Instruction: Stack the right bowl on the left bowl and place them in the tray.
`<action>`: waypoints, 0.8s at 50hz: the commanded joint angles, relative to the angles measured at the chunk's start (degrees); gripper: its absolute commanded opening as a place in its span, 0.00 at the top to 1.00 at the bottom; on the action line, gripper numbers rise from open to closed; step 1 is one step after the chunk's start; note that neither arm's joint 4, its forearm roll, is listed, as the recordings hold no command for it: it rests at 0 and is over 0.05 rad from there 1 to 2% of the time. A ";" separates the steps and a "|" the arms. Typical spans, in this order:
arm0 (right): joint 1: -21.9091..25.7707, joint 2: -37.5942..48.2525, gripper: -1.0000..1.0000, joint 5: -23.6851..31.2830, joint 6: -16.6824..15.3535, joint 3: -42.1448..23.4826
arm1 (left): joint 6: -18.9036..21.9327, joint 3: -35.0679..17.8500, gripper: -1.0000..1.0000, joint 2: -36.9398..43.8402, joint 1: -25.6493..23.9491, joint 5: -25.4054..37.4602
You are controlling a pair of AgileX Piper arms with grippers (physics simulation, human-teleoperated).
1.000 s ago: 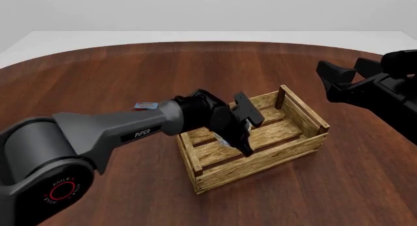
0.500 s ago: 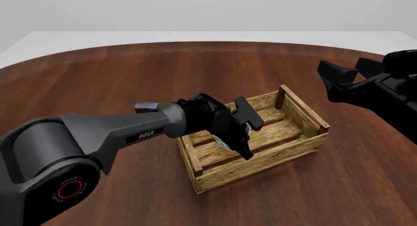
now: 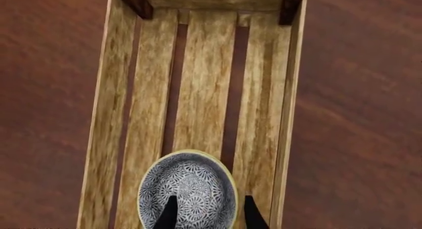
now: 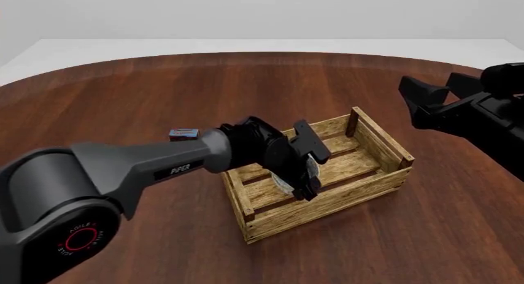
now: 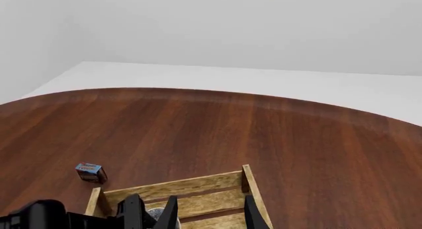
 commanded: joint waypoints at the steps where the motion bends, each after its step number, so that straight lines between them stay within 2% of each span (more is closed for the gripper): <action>1: -0.08 -0.24 0.00 0.26 0.13 -0.13 | -2.00 0.10 0.00 2.25 1.76 -2.93; 25: 0.46 -0.97 0.00 0.61 0.10 -0.06 | -0.97 2.60 0.00 -8.39 1.86 -2.18; 40: 0.24 -0.39 0.00 0.26 -0.21 -0.11 | -2.18 6.14 0.00 -20.28 4.07 -2.36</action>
